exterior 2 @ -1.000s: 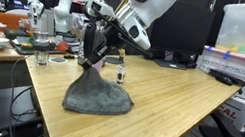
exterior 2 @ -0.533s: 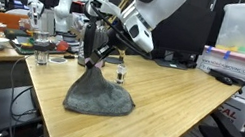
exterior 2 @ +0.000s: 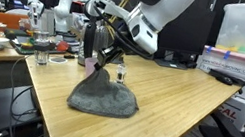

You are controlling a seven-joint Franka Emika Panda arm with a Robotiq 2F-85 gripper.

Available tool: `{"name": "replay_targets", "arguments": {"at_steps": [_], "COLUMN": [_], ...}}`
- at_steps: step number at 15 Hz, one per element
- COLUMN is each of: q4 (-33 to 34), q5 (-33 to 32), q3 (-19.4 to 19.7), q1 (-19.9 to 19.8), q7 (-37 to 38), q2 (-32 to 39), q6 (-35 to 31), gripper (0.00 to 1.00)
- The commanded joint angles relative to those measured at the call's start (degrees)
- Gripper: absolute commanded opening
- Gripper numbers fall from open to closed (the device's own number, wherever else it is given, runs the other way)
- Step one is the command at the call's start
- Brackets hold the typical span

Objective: Fold the towel

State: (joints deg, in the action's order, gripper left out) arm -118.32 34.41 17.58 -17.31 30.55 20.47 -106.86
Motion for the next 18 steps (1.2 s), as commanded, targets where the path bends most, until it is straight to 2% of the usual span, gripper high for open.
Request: {"name": "replay_targets", "arguments": {"at_steps": [1,4,5,15,16,18], "q4": [-1.47,-2.4,-0.48,-0.85,-0.85,-1.64], "q5": [0.13,-0.27,-0.22,-0.23,-0.23,0.32], "q3": [1.0,0.82,0.68,0.63,0.63,0.88], "q1": [0.4,0.57,-0.12,0.12,0.12,-0.12], "q7": [3.91,4.39,3.33,3.64,3.64,3.64], "q2": [-1.34,-2.01,-0.29,-0.53,-0.53,-1.13], "q6": [-3.12,-3.19,-1.57,-1.69,-1.7,-2.32], "gripper": [0.01,0.01,0.04,0.04,0.01,0.01]}}
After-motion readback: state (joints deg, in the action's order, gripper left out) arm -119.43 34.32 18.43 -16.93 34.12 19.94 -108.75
